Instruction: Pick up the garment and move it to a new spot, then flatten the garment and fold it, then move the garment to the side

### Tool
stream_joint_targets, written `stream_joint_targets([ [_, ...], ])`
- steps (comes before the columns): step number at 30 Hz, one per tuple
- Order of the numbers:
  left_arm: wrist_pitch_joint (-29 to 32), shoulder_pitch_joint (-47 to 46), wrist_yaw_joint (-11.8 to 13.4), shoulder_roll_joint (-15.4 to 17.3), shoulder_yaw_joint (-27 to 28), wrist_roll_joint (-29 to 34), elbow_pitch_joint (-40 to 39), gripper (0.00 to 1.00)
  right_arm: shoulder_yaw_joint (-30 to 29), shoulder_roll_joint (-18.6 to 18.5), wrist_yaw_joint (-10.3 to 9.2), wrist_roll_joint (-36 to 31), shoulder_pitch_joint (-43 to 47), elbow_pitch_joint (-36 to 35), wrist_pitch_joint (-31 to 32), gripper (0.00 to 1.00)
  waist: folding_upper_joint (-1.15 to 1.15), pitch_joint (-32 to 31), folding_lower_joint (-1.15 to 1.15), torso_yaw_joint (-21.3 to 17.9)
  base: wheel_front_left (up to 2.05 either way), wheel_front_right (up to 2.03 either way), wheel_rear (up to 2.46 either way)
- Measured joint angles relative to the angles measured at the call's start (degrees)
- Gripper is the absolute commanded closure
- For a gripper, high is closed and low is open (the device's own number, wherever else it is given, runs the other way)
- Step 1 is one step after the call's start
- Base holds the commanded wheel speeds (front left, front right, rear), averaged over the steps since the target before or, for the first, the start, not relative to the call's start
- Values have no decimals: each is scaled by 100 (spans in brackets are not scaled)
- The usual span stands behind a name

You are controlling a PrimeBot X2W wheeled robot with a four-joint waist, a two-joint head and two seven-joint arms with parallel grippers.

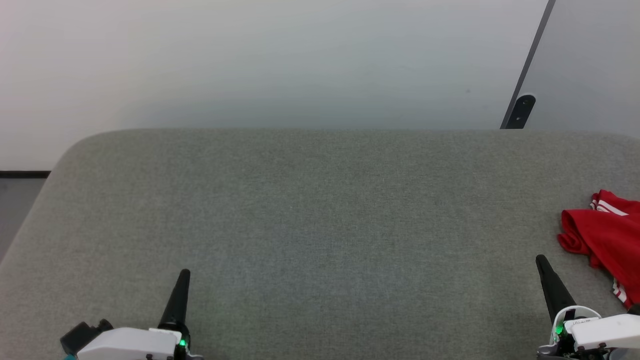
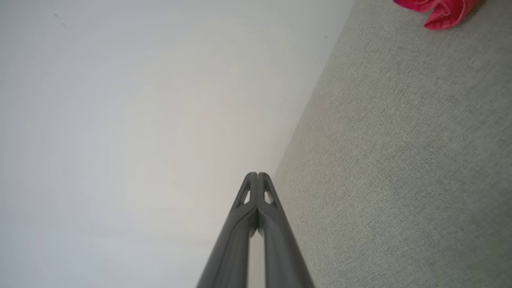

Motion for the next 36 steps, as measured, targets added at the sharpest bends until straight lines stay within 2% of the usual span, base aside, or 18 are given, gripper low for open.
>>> stream_joint_targets([
  [36,378,-398,-176,-44,170,-1523,187,100,-31,57,0,1361,-308,327,-76,100,0,150,0,75,0,0,0],
])
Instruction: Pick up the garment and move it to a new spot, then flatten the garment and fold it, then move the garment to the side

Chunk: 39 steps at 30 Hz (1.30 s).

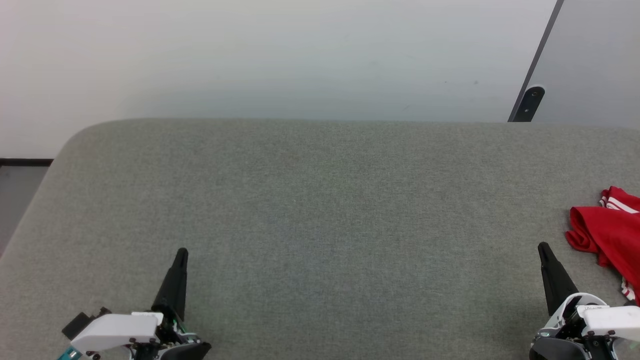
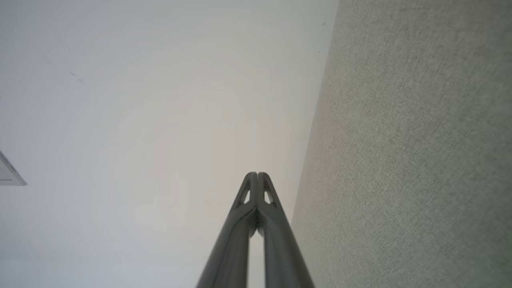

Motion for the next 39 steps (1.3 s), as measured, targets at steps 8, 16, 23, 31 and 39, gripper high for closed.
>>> stream_joint_targets([
  [8,0,-4,-5,-1,1,-2,2,100,-1,1,0,11,-21,1,0,100,0,1,0,1,0,0,0],
  [16,0,-4,-7,-2,2,-2,2,100,-1,1,0,12,-21,1,0,100,0,1,0,0,0,0,0],
  [23,0,-4,-7,-2,1,-2,2,100,-1,1,0,12,-21,1,0,100,0,0,0,0,0,0,0],
  [31,0,-4,-7,-2,1,-2,2,100,-1,2,0,12,-21,1,0,100,0,1,0,0,0,0,0],
  [39,0,-5,-7,-2,2,-2,2,100,-1,2,0,11,-21,1,0,100,0,1,0,0,0,0,0],
])
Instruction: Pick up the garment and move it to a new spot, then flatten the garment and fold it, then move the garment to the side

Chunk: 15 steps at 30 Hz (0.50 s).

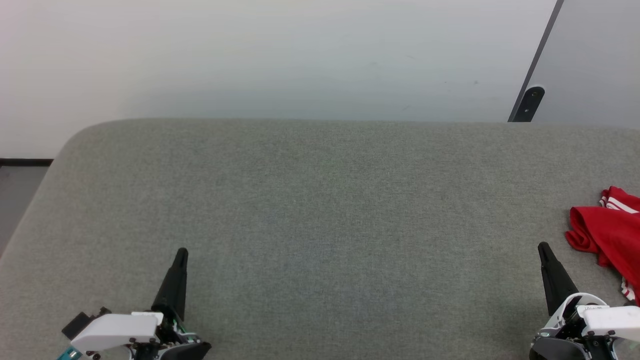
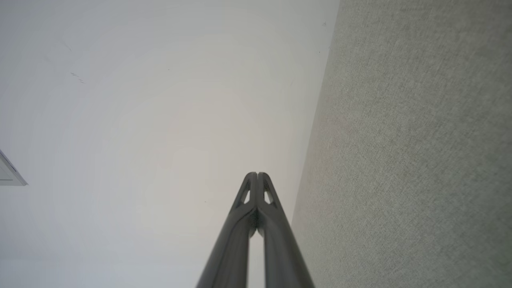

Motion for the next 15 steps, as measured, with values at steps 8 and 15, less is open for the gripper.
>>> stream_joint_targets([
  [8,0,0,0,0,-1,0,0,100,0,0,0,1,0,0,0,100,0,0,0,0,0,0,0],
  [15,0,0,0,0,-2,0,0,100,0,0,0,0,0,0,0,100,0,0,0,0,0,0,0],
])
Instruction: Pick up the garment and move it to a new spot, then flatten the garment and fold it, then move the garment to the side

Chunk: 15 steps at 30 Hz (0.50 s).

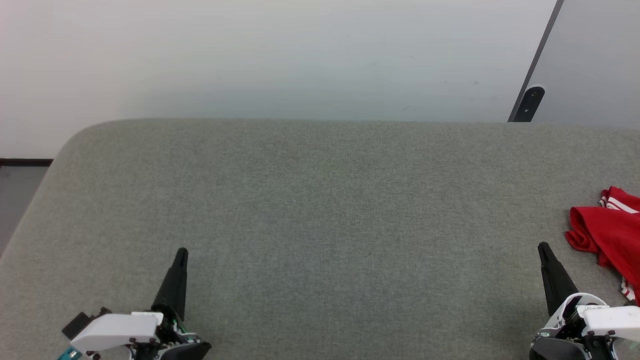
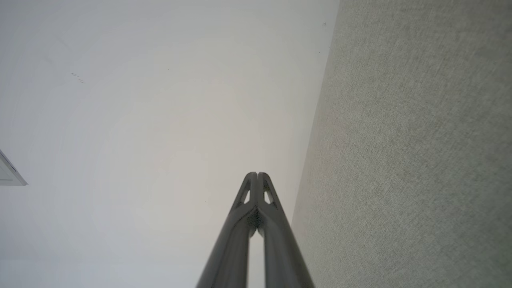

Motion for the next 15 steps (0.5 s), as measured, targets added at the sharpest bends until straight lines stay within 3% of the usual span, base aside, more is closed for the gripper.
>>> stream_joint_targets([
  [15,0,-1,0,0,2,0,-1,100,0,0,0,0,0,0,0,100,0,0,0,0,0,0,0],
])
